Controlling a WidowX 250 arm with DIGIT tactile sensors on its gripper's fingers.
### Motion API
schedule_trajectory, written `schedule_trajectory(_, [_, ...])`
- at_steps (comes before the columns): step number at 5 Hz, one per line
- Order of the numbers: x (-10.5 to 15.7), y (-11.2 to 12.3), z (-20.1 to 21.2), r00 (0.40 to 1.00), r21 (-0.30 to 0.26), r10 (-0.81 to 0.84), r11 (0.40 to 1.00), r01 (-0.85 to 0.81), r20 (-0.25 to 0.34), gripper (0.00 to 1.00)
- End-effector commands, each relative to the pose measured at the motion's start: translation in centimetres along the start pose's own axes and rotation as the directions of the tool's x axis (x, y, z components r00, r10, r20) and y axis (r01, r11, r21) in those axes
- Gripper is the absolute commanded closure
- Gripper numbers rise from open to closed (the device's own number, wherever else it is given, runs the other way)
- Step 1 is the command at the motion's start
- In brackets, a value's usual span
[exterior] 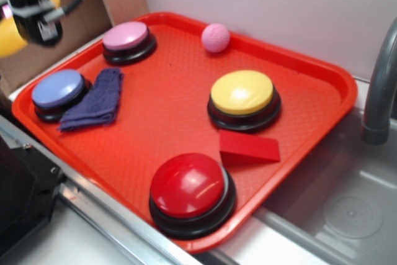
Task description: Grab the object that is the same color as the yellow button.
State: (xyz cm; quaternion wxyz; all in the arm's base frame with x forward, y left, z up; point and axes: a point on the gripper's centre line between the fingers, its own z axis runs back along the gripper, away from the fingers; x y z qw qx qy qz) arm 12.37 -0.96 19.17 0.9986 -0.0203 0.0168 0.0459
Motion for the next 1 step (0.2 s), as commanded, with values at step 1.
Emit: schedule_trajectory(1, [-0.62,-1.25,6.56,0.998,0.035,-0.013,0.999,0.011,0.069,1.00])
